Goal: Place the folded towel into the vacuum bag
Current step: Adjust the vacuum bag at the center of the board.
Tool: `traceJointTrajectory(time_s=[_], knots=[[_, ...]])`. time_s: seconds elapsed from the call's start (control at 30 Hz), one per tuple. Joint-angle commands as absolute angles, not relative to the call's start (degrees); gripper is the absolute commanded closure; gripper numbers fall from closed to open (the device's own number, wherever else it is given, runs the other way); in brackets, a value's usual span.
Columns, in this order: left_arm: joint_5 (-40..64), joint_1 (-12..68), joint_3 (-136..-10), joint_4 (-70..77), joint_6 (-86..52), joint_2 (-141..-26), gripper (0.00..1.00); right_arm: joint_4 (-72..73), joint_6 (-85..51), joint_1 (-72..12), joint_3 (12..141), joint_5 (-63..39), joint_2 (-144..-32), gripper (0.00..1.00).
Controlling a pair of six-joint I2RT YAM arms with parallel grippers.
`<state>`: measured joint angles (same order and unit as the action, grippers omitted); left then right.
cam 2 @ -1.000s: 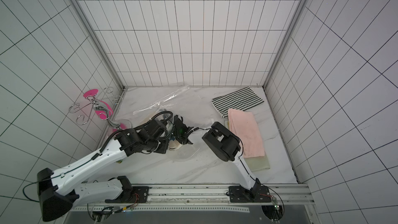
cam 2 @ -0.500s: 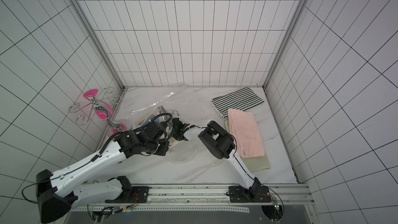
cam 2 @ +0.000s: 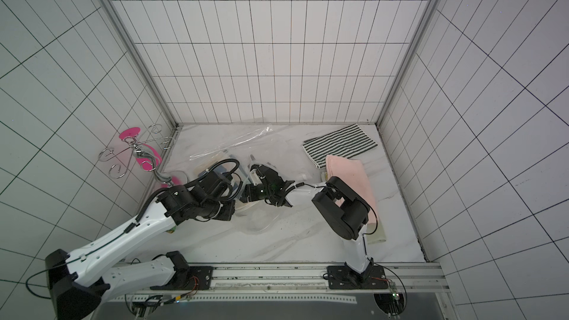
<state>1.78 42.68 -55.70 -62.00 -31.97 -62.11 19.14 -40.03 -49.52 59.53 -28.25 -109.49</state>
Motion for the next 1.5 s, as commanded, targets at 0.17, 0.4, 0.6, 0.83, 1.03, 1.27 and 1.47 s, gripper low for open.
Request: traceJointTrajectory(time_s=[0.17, 0.4, 0.6, 0.83, 1.03, 1.27, 1.47], knots=[[7.53, 42.63, -61.94, -68.53, -34.36, -54.89, 0.57, 23.16, -60.03, -46.47, 41.75, -30.29, -99.24, 0.43], [1.26, 38.61, -65.31, -68.58, -32.99, -51.74, 0.52, 21.16, -62.86, -48.03, 36.23, -32.04, -91.51, 0.43], [2.39, 27.08, -56.07, -54.24, -32.82, -60.01, 0.52, 15.23, -63.91, -48.44, 26.98, -29.54, -78.49, 0.40], [-1.64, 24.52, -48.28, -49.23, -38.21, -64.51, 0.52, 15.84, -61.79, -44.96, 25.12, -27.72, -79.88, 0.39], [-1.94, 23.92, -39.77, -40.21, -43.15, -69.69, 0.52, 24.01, -66.01, -46.36, 25.96, -31.86, -87.50, 0.42], [-5.18, 16.67, -38.33, -32.60, -44.26, -77.08, 0.52, 19.14, -64.66, -50.99, 31.55, -33.24, -91.48, 0.43], [-8.25, 13.80, -44.32, -29.92, -42.41, -80.01, 0.52, 14.56, -61.27, -57.69, 43.33, -38.11, -101.49, 0.47]])
